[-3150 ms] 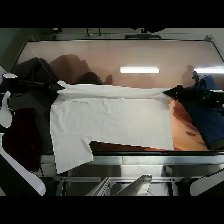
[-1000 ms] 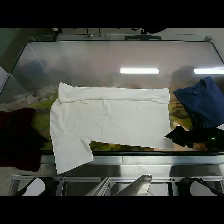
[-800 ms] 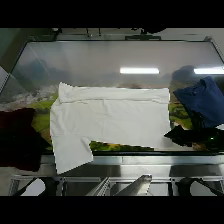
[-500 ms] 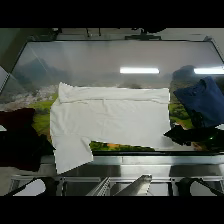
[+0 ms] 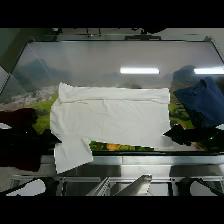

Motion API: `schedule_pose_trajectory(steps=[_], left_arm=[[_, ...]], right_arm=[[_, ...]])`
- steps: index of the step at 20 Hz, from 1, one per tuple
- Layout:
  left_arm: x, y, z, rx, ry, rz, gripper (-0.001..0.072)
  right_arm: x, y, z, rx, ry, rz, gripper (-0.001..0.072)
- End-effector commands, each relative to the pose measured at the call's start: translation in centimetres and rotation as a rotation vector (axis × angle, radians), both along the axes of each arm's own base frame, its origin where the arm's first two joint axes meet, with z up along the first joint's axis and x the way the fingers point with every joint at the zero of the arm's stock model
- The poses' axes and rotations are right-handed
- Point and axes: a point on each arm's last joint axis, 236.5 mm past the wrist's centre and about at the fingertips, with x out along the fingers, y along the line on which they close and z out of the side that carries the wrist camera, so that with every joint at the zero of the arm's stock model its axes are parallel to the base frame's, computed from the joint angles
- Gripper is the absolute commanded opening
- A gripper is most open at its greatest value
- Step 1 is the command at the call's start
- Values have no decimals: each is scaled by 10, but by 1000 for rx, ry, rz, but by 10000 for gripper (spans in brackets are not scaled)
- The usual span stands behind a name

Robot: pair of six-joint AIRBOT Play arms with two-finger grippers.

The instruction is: Fold the shirts.

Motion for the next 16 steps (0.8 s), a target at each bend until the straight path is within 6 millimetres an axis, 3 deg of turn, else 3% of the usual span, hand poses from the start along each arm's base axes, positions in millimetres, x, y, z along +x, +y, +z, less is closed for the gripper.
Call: schedule_pose_trajectory(steps=[1, 4, 8, 9, 10, 11, 13, 16], left_arm=[[4, -16, 7, -55, -24, -29, 288], [-4, -21, 8, -77, -3, -37, 287], [-19, -22, -6, -83, 22, 8, 266], [-16, -19, -4, -87, 14, 31, 91], [-11, -15, 0, -90, 4, 37, 21], [-7, -12, 4, -94, -5, 37, 24], [5, -13, 19, -132, -34, 38, 26], [32, -22, 59, -228, -168, 29, 25]], right_arm=[[-5, 6, 3, 27, 13, 14, 359], [-20, 12, -6, 40, 51, 7, 358], [-24, 14, -7, 47, 61, 8, 357], [-23, 14, -7, 48, 61, 8, 313], [-25, 15, -6, 53, 64, 12, 112], [-25, 16, -5, 57, 67, 12, 16], [-25, 17, -2, 71, 74, 7, 15], [-16, 13, 13, 102, 60, -18, 15]])
